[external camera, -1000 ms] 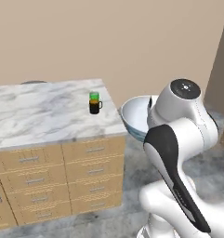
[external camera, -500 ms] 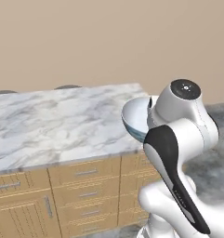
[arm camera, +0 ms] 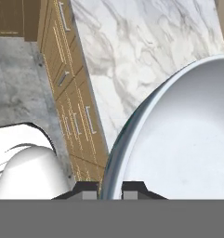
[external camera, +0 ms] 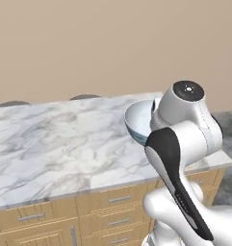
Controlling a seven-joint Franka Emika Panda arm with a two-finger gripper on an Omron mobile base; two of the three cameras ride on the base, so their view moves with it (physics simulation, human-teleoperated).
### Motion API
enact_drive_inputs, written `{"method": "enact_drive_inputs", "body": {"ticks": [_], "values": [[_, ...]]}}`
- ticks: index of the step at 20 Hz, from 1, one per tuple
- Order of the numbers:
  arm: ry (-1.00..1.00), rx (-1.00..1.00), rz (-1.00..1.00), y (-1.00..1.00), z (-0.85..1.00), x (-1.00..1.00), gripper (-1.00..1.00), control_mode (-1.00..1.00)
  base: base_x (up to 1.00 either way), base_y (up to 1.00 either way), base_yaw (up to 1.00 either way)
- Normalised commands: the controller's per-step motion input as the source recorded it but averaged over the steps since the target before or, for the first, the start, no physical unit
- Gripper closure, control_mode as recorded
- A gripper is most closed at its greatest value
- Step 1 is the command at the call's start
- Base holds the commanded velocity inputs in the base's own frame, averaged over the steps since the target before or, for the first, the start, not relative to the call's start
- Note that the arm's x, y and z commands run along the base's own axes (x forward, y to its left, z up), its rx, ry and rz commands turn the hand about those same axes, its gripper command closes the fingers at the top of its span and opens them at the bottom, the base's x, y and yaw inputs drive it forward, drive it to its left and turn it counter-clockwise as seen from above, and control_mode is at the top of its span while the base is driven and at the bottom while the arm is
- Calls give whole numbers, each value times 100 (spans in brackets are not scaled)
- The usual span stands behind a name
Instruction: Clear the mugs and bowl far away from the sink.
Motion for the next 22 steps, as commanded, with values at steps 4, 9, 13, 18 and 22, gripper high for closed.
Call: {"method": "enact_drive_inputs", "body": {"ticks": [4, 9, 13, 18, 22], "values": [[0, 0, 0, 0, 0, 0, 100, 100, 55, 0, -7], [0, 1, 0, 0, -10, 4, 100, -100, 33, 0, -4], [12, 6, -9, -10, -68, 61, 100, -100, 0, 0, 0], [18, 8, -13, -52, -71, 100, 100, -100, 0, 0, 0], [7, 0, -11, -37, -78, 100, 100, -100, 0, 0, 0]]}}
